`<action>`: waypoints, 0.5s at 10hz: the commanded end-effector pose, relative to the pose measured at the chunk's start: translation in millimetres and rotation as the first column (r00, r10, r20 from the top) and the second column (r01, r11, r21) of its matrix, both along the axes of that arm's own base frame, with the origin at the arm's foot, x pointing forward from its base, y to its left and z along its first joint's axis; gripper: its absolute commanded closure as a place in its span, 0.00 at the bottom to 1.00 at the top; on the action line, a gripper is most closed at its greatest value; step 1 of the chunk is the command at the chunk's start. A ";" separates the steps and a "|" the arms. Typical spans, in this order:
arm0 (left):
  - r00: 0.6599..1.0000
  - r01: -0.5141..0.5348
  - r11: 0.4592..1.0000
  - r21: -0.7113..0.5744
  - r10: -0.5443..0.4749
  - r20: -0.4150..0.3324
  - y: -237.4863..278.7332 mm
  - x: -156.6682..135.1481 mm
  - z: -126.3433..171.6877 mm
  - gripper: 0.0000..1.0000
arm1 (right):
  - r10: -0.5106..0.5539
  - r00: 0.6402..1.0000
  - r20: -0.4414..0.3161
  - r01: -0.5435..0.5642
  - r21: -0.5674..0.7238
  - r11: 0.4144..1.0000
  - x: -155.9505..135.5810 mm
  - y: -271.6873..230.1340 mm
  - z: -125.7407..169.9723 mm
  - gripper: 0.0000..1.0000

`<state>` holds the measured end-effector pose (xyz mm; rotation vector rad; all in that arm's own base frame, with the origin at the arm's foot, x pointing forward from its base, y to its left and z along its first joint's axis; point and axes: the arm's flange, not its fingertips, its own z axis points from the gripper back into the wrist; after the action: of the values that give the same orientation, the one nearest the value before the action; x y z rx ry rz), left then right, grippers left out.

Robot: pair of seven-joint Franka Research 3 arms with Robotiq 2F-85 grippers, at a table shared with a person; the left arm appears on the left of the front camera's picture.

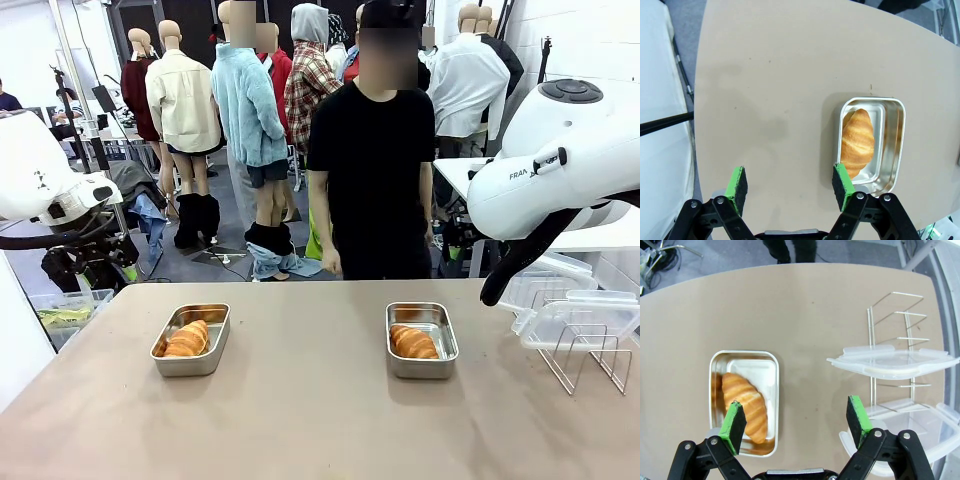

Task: Place the bread in airtight containers.
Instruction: Pick up one Airtight Container lid and hand it to the human.

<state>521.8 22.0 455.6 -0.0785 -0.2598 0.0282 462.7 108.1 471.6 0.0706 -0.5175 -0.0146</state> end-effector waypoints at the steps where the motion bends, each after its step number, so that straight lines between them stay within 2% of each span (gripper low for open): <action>1: 1.000 -0.001 1.000 0.002 0.001 0.003 0.3 -1.3 1.4 0.12 | -0.014 1.000 -0.004 0.014 0.008 1.000 -0.3 1.4 -1.6 0.00; 5: 1.000 -0.001 1.000 0.002 0.001 0.003 0.3 -1.3 1.4 0.12 | -0.014 1.000 -0.004 0.014 0.008 1.000 -0.3 1.4 -1.6 0.00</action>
<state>521.8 22.0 455.6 -0.0785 -0.2598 0.0282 462.7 108.1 471.6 0.0706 -0.5175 -0.0146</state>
